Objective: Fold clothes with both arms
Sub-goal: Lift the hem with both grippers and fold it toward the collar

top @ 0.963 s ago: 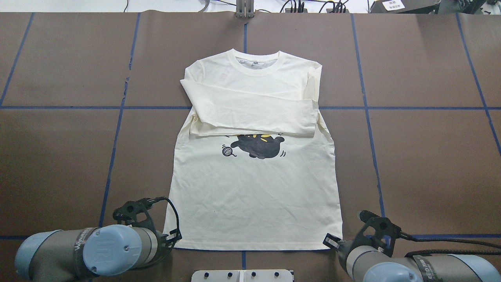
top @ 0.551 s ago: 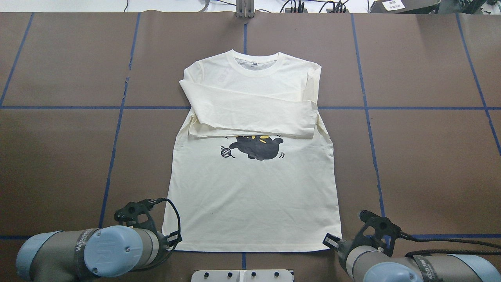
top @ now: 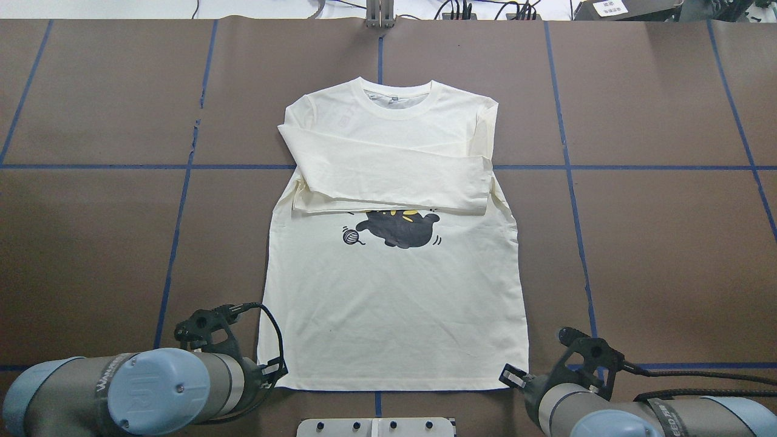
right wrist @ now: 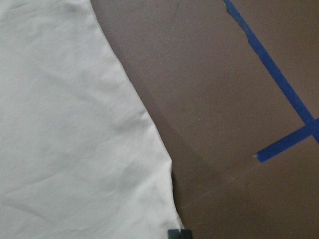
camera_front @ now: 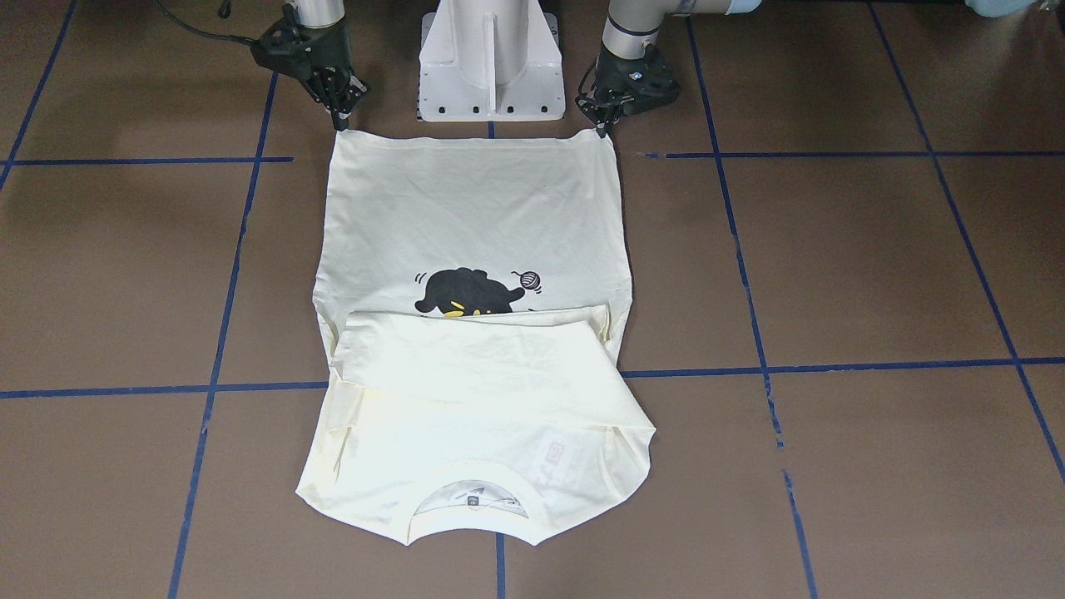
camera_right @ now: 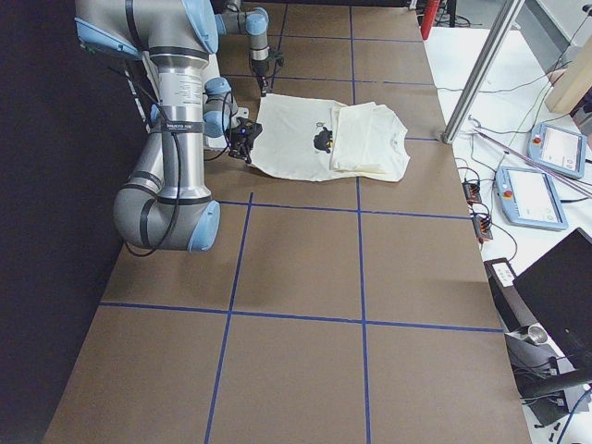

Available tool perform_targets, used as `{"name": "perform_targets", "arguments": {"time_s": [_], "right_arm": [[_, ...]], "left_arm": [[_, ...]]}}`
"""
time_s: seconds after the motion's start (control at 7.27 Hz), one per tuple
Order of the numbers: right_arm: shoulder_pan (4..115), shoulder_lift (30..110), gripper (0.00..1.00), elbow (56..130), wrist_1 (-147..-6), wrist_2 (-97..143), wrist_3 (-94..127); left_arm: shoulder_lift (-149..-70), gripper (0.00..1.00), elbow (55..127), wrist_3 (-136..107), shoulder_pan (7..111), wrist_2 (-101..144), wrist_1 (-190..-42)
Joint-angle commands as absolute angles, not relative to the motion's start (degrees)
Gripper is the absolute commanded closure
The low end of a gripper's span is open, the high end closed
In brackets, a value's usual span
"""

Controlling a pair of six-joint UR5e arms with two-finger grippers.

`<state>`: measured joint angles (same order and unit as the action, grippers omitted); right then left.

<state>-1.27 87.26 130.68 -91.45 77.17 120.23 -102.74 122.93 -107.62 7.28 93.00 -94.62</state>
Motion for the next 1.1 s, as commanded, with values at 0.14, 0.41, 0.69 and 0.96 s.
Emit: {"name": "perform_targets", "arguments": {"time_s": [0.14,0.41,0.69,0.96], "right_arm": [[-0.4,88.3,1.00,141.9,-99.1,77.5,119.8],[7.7,83.8,1.00,140.2,-99.2,80.1,112.5],[21.6,71.7,1.00,126.3,-99.3,88.4,101.9],[32.4,67.3,1.00,117.3,-98.7,93.9,92.3]], "left_arm": [[-102.3,1.00,135.5,-107.1,8.1,95.8,-86.4],[-105.8,1.00,130.6,-101.9,16.1,95.8,-87.1],[-115.6,1.00,118.2,-93.7,27.2,97.1,-87.5],[-118.3,1.00,107.7,-87.6,34.8,97.1,-94.8]]}}
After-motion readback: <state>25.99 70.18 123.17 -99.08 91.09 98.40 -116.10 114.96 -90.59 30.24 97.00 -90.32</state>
